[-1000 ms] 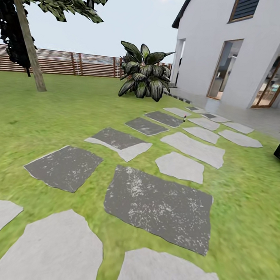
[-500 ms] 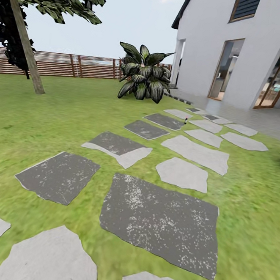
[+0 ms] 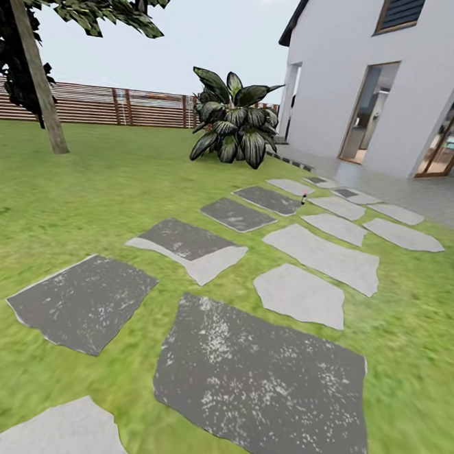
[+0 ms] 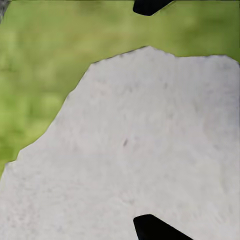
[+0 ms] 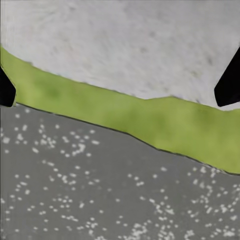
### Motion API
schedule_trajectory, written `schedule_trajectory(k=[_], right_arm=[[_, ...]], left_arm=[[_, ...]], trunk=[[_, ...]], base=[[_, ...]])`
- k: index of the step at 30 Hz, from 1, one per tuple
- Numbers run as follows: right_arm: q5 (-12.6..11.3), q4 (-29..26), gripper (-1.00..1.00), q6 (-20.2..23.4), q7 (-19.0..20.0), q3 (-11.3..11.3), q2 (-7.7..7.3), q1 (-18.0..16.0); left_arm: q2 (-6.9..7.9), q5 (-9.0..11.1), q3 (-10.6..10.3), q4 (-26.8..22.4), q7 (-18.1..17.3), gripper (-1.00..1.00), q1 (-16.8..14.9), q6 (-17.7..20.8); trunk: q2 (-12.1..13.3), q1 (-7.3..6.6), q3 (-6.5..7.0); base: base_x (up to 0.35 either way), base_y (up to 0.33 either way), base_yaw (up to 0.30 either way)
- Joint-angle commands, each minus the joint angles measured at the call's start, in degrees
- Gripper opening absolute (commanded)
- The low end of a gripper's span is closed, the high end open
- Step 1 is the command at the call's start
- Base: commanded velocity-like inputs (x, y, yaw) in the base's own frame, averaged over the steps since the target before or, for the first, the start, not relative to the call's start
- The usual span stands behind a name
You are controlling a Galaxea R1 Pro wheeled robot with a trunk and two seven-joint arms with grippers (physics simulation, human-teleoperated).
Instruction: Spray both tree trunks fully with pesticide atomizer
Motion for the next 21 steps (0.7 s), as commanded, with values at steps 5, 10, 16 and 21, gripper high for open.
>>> schedule_trajectory(k=[5, 10, 16, 21], right_arm=[[0.06, 0.04, 1.0, -0.22, -0.01, 0.04, -0.01, -0.04], [0.06, 0.04, 1.0, -0.23, -0.01, 0.05, -0.01, -0.04], [0.06, 0.04, 1.0, -0.23, -0.01, 0.04, -0.01, -0.02], [0.06, 0.04, 1.0, -0.24, -0.01, 0.0, -0.01, -0.02]], left_arm=[[-0.01, 0.04, 0.07, 0.05, 0.07, 1.0, -0.03, -0.19], [-0.01, 0.02, 0.07, 0.05, 0.07, 1.0, -0.03, -0.19], [-0.01, 0.02, 0.07, 0.05, 0.07, 1.0, -0.03, -0.19], [-0.01, 0.0, 0.07, 0.05, 0.07, 1.0, -0.03, -0.19]], trunk=[[-0.02, 0.02, -0.05], [-0.02, 0.02, -0.05], [-0.02, 0.02, -0.05], [-0.02, 0.02, 0.12]], base=[[0.339, 0.0, 0.0], [0.339, 0.0, 0.0], [0.339, 0.0, 0.0], [0.339, 0.0, 0.0]])
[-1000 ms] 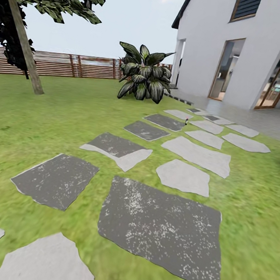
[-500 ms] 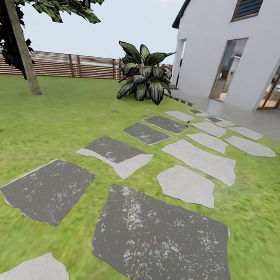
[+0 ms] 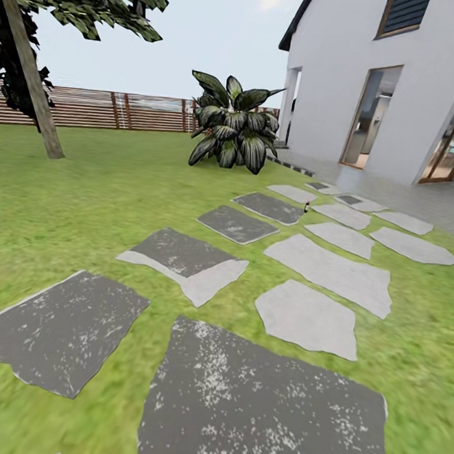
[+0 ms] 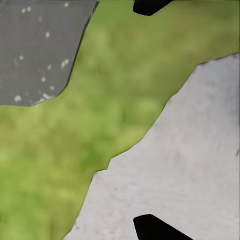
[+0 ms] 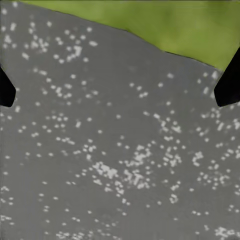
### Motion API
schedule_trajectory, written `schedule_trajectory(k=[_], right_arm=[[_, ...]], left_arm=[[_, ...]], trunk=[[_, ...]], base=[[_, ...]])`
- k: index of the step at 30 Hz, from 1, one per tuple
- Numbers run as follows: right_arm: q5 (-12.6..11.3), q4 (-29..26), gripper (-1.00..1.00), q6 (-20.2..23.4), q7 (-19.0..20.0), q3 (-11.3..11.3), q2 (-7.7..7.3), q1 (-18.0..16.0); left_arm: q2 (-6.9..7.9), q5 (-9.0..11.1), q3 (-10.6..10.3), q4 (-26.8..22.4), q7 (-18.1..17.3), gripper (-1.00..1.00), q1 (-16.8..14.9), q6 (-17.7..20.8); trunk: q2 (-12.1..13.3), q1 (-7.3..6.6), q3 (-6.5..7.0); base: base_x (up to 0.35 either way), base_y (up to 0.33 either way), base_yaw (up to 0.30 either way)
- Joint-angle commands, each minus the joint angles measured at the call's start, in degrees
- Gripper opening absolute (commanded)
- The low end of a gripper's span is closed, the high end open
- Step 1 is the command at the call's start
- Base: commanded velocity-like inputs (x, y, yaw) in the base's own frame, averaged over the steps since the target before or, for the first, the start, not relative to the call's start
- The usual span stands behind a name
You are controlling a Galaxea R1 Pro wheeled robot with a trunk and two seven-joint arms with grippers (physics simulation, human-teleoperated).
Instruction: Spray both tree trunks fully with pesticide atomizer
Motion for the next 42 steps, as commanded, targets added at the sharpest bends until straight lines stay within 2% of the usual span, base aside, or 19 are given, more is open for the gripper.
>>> schedule_trajectory(k=[1, 18, 42], right_arm=[[0.06, 0.04, 1.0, -0.17, -0.01, 0.02, -0.01, -0.02], [0.06, 0.04, 1.0, -0.18, -0.02, -0.02, -0.01, -0.05], [0.06, 0.04, 1.0, -0.16, -0.01, -0.02, -0.01, -0.03]], left_arm=[[-0.01, 0.0, 0.07, 0.05, 0.07, 1.0, -0.03, -0.19], [-0.01, -0.03, 0.07, 0.05, 0.07, 1.0, -0.03, -0.19], [0.0, -0.08, 0.07, 0.05, 0.07, 1.0, -0.03, -0.19]], trunk=[[-0.01, 0.02, 0.03], [-0.01, 0.02, 0.55], [-0.01, 0.02, 0.55]], base=[[0.339, 0.0, 0.0], [0.339, 0.0, -0.011], [0.339, 0.0, -0.236]])
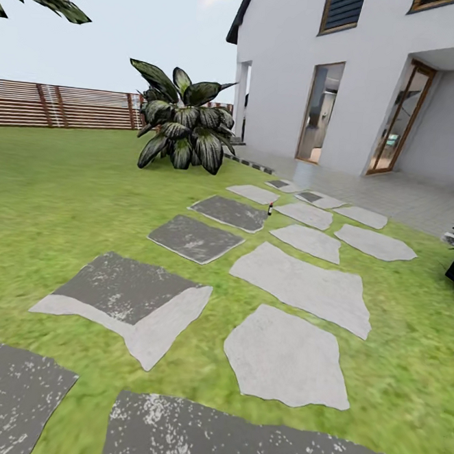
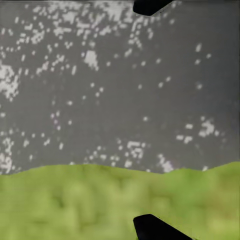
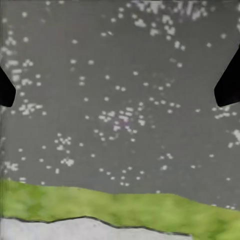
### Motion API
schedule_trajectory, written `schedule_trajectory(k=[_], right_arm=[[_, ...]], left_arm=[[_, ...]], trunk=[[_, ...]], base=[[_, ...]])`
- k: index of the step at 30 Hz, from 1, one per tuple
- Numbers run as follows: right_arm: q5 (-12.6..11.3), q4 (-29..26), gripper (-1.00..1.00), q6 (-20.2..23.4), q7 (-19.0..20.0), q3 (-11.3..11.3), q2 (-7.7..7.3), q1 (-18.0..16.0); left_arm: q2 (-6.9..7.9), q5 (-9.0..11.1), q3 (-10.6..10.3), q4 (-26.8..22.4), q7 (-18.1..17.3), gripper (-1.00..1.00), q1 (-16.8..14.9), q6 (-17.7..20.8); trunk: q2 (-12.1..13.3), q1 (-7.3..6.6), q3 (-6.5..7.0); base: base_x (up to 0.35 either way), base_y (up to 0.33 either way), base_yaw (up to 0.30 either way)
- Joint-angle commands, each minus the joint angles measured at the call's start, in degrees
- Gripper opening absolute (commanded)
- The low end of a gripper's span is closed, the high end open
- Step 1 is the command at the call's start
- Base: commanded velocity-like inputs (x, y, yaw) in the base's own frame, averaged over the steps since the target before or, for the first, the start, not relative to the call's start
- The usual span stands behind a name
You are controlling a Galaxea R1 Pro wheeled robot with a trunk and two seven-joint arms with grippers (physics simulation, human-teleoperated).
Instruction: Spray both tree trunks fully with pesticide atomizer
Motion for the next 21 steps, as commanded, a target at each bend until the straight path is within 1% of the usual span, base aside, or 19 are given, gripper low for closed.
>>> schedule_trajectory(k=[1, 21], right_arm=[[0.06, 0.05, 1.0, -0.17, -0.01, 0.01, -0.01, -0.04], [0.06, 0.05, 1.0, -0.1, -0.01, 0.04, -0.01, -0.05]], left_arm=[[-0.01, -0.02, 0.07, 0.04, 0.07, 1.0, -0.02, -0.19], [-0.02, -0.02, 0.07, 0.04, 0.07, 1.0, -0.02, -0.19]], trunk=[[-0.02, 0.02, -0.05], [-0.02, 0.02, -0.05]], base=[[0.339, 0.0, -0.041], [0.339, 0.0, -0.005]])
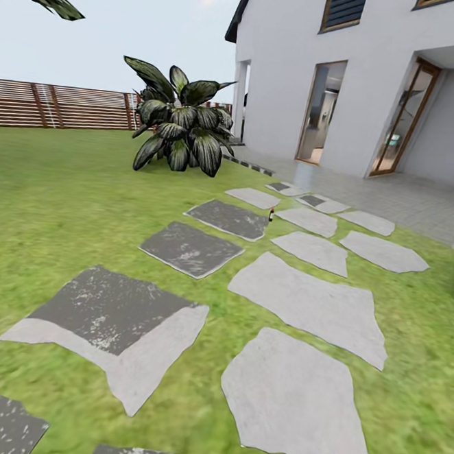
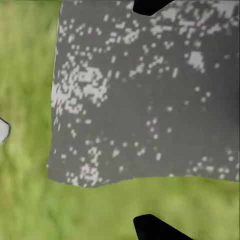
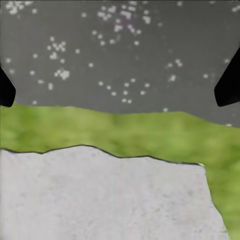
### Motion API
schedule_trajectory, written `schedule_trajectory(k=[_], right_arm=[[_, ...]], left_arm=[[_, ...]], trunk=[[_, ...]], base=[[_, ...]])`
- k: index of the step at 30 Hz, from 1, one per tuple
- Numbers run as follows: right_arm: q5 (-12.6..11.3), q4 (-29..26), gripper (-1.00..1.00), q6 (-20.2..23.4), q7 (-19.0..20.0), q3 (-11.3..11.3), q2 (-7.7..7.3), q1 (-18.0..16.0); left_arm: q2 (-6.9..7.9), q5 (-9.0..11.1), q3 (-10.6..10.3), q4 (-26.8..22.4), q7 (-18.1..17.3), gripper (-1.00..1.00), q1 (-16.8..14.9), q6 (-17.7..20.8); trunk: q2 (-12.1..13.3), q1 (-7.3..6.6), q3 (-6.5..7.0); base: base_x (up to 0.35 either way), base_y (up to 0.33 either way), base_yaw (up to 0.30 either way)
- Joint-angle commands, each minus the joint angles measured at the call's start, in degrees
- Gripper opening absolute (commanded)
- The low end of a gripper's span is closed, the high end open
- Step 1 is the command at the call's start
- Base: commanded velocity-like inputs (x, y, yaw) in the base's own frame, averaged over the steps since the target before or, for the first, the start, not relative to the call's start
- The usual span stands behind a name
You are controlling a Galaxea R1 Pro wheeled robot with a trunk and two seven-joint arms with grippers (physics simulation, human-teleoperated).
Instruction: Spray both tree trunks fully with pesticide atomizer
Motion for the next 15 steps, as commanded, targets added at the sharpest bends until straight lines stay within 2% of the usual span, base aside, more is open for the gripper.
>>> schedule_trajectory(k=[1, 15], right_arm=[[0.06, 0.04, 1.0, -0.17, -0.01, 0.0, -0.01, -0.02], [0.06, 0.04, 1.0, -0.22, -0.01, 0.05, -0.01, -0.05]], left_arm=[[-0.01, -0.02, 0.06, 0.05, 0.07, 1.0, -0.03, -0.19], [-0.01, -0.02, 0.07, 0.05, 0.07, 1.0, -0.02, -0.19]], trunk=[[-0.02, 0.02, -0.05], [-0.02, 0.02, -0.05]], base=[[0.339, 0.0, 0.0], [0.339, 0.0, 0.0]])
